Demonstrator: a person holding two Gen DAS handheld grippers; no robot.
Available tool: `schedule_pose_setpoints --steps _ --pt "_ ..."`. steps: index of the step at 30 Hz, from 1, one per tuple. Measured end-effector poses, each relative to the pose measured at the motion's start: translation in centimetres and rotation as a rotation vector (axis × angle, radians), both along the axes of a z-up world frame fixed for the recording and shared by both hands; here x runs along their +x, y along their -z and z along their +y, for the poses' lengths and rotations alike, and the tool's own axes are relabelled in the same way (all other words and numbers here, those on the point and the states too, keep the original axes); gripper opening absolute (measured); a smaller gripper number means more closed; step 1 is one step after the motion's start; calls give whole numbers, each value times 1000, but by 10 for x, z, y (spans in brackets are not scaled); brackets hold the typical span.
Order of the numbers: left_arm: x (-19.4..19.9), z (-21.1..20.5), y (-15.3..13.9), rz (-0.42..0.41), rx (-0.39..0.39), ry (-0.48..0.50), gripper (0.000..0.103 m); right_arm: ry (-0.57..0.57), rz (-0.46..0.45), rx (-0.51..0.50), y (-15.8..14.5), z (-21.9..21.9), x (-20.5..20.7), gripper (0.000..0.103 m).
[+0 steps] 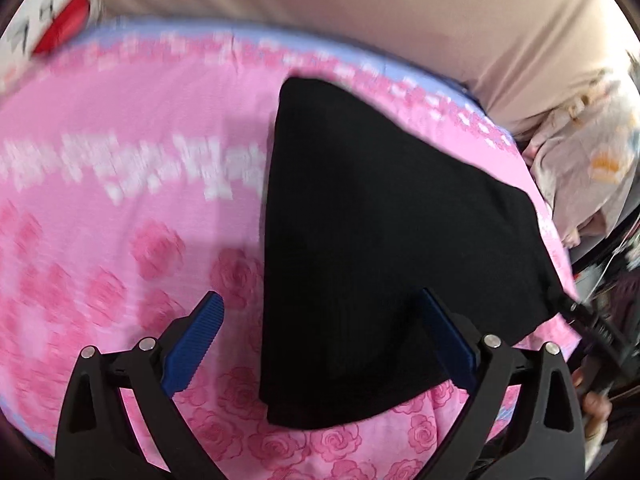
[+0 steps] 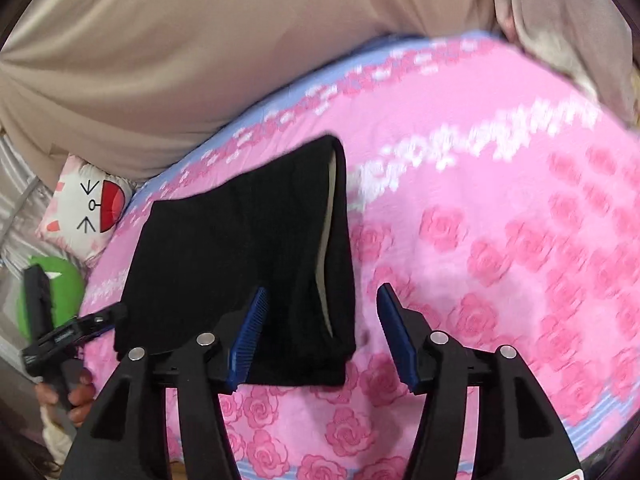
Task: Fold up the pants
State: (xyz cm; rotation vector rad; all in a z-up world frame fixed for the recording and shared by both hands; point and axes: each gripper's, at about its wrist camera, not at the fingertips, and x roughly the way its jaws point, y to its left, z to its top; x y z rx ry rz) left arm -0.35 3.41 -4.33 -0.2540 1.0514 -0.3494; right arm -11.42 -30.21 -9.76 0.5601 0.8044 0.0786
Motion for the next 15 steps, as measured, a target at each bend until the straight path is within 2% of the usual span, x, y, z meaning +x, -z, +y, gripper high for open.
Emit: schedule_pose_setpoints --steps 1,2,3,4,5,6,7,9,11,13,14,15 --pt "4 0 8 33 -40 13 94 -10 14 35 7 2 3 57" --pt "4 1 10 22 -57 11 93 -24 25 70 15 2 8 60" --pt "1 -2 7 -6 -53 34 76 -34 32 92 23 3 9 61" --pt "2 -6 8 6 -70 79 72 -31 31 107 28 4 11 62" --pt "2 -6 7 3 -67 70 64 -23 14 111 29 6 12 56" --pt "2 -5 5 -2 -70 81 53 -24 14 105 26 8 15 41" --pt "0 -3 0 -10 -68 87 48 -32 6 112 23 10 16 37" --pt "-8 6 -19 -53 -71 93 29 -56 -31 117 4 15 12 33" --pt "-23 20 -41 -91 -62 89 21 -87 -74 84 -19 25 2 33" --pt "-36 31 -50 -88 -51 102 21 -131 -85 62 -33 36 -14 33" --pt "-42 34 -47 -71 -40 118 21 -141 -75 51 -31 40 -19 35" --pt "-45 33 -41 -53 -20 126 24 -148 -59 38 -26 43 -21 43"
